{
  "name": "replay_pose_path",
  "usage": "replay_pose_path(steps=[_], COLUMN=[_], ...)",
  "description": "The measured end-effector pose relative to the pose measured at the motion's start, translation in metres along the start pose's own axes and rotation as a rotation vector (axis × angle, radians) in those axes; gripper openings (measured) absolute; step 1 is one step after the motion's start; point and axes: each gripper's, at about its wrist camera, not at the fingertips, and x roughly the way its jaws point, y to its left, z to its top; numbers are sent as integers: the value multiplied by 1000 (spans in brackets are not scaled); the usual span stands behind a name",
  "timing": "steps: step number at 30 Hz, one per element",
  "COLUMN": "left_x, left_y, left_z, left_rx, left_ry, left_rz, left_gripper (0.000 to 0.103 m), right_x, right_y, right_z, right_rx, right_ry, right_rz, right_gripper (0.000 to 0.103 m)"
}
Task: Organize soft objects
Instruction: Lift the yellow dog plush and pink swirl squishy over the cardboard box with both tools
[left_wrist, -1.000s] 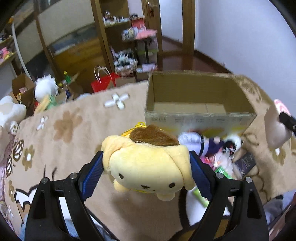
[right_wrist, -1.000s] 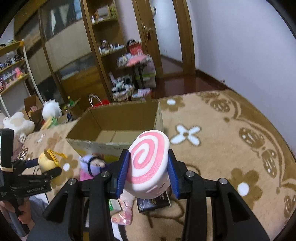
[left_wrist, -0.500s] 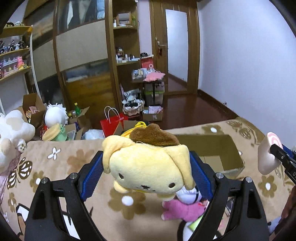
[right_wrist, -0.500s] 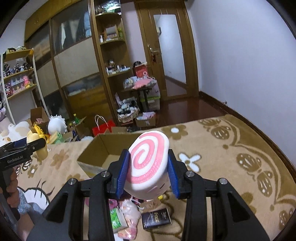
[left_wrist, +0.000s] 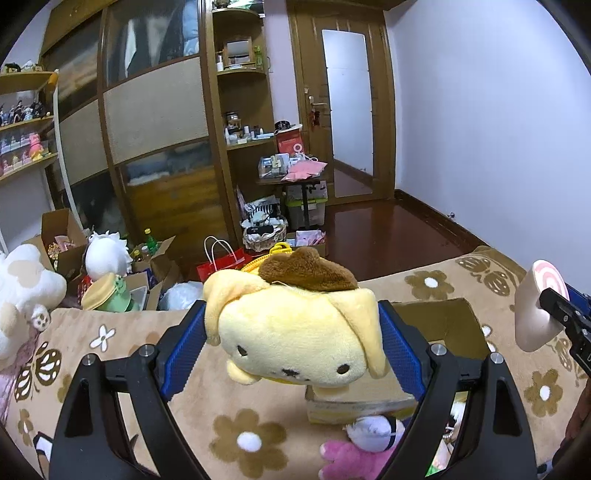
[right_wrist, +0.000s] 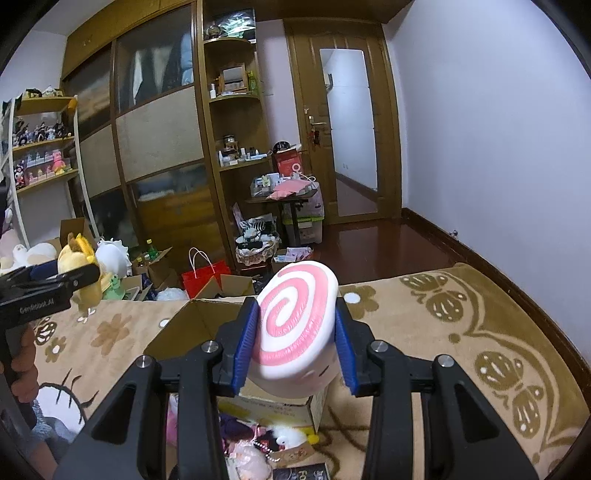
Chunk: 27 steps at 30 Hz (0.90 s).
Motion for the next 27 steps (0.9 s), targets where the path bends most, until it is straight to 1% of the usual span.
replay_pose_path(steps=[6,12,17,21,24,27], left_x=[19,40,59,70,79,87], left_y=[-14,-20,-26,-36,-35,-34], left_z=[-6,-17,-25,-34,-38,-40], left_rx=[34,35,20,60,40,25], left_ry=[6,29,70,87,123,147], left_rz=[-2,-25,-40,-42,-75,-79], left_gripper=[88,88,88,88,88,88], right_x=[19,41,55,66,73,78], right_y=[-4,-4,-2,-1,-1,1], right_z=[-1,-4,-8,-14,-18,-22], right_rx=[-7,-16,-24,-29,-35,-44], right_ry=[14,42,67,94,114,130], right_rz=[3,1,3,4,11,18], right_gripper=[42,42,44,46,47,47])
